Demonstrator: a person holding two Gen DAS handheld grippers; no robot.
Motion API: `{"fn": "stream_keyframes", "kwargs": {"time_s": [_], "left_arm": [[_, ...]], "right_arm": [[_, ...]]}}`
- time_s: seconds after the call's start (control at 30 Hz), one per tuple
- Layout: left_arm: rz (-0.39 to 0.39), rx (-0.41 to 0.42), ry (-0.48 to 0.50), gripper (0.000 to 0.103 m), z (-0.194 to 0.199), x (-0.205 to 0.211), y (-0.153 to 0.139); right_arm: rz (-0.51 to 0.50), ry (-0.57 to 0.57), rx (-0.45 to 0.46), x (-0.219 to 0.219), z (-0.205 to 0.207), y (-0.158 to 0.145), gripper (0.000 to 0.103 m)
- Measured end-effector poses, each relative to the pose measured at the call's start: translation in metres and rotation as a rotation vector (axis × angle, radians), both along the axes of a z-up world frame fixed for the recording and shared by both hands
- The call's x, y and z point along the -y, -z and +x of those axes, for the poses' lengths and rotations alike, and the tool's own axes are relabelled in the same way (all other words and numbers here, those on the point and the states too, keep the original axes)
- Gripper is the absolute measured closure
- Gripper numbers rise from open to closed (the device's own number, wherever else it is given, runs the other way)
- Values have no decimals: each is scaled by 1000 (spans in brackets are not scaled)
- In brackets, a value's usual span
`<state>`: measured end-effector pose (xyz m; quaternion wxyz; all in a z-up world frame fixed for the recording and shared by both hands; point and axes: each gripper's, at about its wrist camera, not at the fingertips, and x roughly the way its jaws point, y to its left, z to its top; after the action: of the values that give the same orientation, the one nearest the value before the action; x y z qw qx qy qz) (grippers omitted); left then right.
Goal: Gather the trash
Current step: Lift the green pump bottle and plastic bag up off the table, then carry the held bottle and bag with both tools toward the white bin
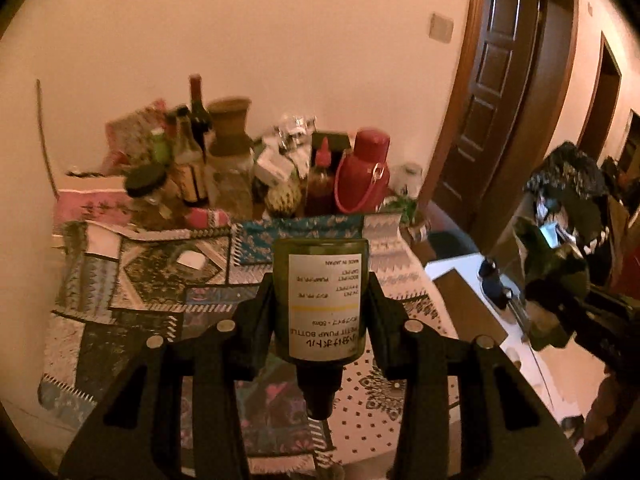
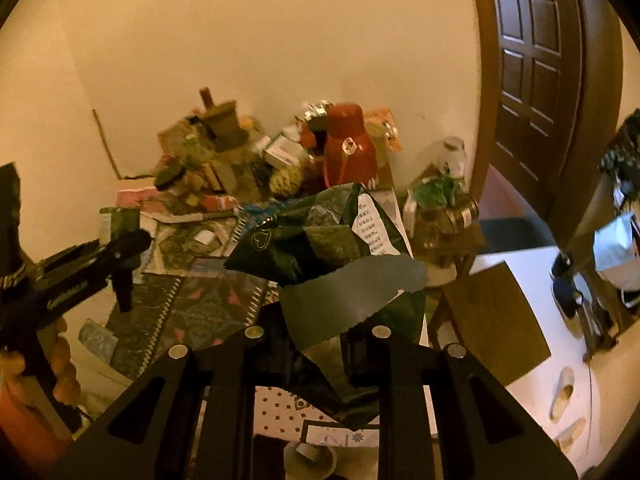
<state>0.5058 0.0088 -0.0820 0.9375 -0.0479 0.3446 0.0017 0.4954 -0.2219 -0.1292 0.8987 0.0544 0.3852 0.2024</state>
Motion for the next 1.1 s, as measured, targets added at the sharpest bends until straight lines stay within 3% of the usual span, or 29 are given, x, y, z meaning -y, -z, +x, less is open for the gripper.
{"fn": "stream_keyframes", "kwargs": {"time_s": [0.3, 0.53, 0.7, 1.1], "left_arm": [[-2, 128, -26, 62, -71, 3, -53], [4, 210, 1, 62, -126, -1, -75], [-2, 232, 42, 62, -179, -12, -78], [-8, 233, 76, 62, -316, -43, -75]], "right_arm": [[86, -43, 149, 1, -39, -51, 86], [97, -43, 218, -12, -92, -71, 86], [90, -26, 243, -28, -144, -76, 86], [113, 12, 207, -56, -270, -72, 86]]}}
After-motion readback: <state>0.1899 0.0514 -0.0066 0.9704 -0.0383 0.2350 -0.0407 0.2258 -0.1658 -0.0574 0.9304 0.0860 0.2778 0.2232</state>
